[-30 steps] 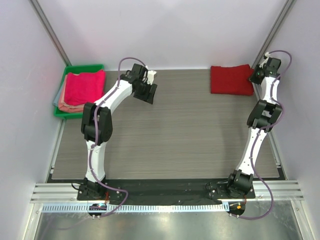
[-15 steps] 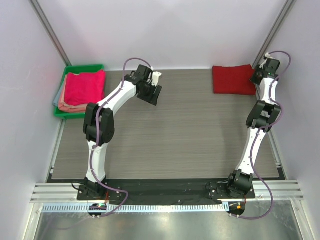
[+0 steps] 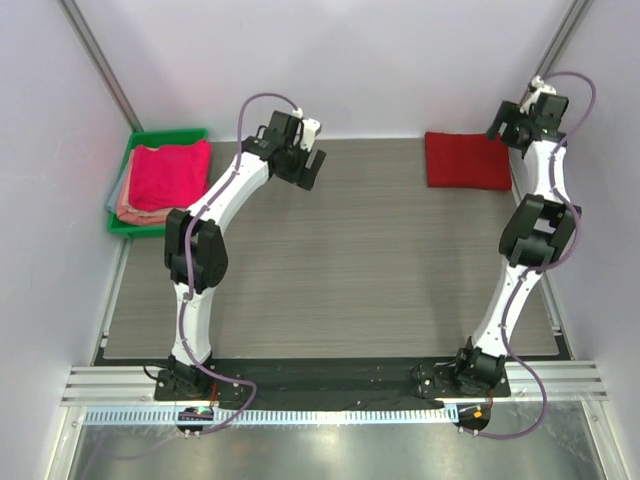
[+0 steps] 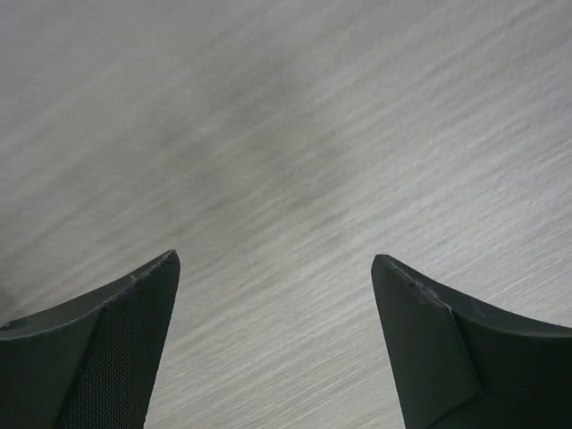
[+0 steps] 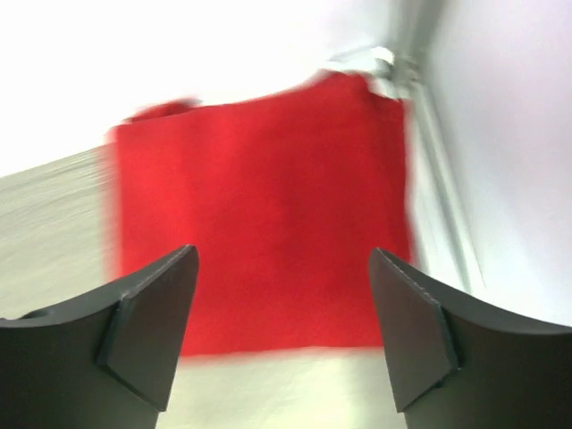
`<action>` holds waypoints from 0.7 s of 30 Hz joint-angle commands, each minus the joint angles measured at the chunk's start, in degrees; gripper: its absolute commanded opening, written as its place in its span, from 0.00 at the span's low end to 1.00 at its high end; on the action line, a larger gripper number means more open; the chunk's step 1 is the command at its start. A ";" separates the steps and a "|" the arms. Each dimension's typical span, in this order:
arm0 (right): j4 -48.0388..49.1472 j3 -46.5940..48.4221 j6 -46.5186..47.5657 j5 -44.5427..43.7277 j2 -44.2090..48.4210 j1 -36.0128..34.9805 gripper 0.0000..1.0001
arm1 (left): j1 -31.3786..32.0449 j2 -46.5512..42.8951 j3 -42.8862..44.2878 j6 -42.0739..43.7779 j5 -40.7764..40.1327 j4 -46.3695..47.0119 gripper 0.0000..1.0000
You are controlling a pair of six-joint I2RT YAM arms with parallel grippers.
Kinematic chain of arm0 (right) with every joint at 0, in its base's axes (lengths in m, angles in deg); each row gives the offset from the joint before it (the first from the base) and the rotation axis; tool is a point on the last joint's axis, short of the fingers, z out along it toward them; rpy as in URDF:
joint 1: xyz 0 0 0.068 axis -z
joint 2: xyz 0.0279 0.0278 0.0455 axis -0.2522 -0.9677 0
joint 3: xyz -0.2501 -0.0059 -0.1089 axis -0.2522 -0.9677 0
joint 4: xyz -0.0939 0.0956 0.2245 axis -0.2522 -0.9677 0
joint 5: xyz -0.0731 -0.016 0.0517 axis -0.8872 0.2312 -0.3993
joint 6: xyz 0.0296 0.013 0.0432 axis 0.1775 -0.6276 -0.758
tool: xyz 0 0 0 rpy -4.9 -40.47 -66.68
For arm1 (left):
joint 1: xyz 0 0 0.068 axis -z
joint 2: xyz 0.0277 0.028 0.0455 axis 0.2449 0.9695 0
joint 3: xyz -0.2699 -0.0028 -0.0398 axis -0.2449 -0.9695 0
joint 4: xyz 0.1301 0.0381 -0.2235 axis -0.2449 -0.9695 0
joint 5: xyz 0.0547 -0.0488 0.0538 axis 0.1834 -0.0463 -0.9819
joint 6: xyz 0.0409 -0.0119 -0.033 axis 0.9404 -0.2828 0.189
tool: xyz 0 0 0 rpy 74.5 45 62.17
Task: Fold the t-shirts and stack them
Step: Reset both grippers
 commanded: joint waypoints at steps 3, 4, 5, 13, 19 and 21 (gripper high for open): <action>2.55 -13.42 9.22 5.50 17.91 -10.76 0.92 | -0.06 -6.33 4.60 0.45 -2.81 3.15 0.99; 1.04 -14.92 9.05 5.59 18.62 -14.00 1.00 | -0.06 -6.42 4.51 0.18 -2.72 3.33 1.00; -0.63 -16.93 7.48 6.81 19.50 -15.42 1.00 | 0.03 -6.68 4.42 -0.17 -4.63 3.33 1.00; -11.71 -25.46 -6.59 0.43 20.21 -24.14 1.00 | -3.30 -9.66 -0.06 -10.37 -11.42 5.53 1.00; -10.58 -28.64 -6.51 -3.55 23.81 -25.19 1.00 | -8.49 -12.83 -2.17 -3.34 -7.65 0.88 1.00; -9.88 -28.82 -5.81 -2.59 23.81 -25.89 1.00 | -10.24 -13.97 -3.22 1.13 -6.41 -0.36 1.00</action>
